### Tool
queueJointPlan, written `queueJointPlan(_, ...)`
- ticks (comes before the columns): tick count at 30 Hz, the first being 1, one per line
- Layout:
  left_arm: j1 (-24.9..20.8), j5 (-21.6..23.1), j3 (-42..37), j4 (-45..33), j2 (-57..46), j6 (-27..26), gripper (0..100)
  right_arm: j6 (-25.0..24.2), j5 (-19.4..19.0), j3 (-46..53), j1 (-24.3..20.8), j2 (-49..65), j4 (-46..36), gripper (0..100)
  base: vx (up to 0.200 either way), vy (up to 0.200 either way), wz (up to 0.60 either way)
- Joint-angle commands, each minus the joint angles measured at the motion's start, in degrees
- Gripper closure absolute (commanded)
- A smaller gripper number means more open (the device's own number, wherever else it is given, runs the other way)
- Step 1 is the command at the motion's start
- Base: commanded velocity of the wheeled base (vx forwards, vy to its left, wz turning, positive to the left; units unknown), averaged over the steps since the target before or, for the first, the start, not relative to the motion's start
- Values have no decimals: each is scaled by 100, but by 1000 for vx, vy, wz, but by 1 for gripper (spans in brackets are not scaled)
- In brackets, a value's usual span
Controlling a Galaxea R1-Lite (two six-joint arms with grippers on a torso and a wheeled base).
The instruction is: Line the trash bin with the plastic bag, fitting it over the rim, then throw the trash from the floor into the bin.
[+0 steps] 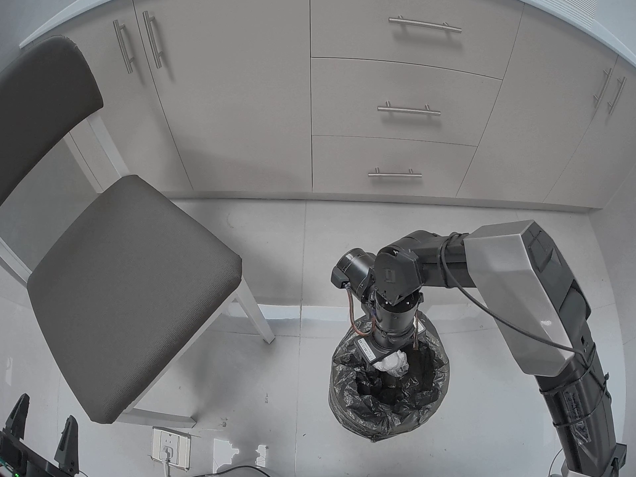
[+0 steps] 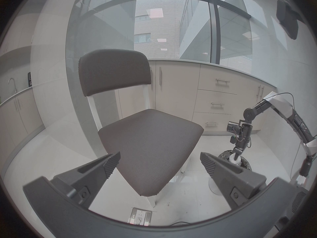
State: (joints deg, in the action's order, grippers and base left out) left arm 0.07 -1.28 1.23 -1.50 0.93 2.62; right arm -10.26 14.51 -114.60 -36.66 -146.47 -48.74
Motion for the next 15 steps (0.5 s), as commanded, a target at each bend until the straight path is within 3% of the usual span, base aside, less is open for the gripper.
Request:
queueJointPlan(1, 1, -4, 0, 1, -84, 2, 0, -2, 0, 1, 27, -75, -4, 100, 0, 0, 0)
queueJointPlan(15, 1, -4, 0, 1, -75, 2, 0, 7, 8, 1, 62, -110, -4, 100, 0, 0, 0)
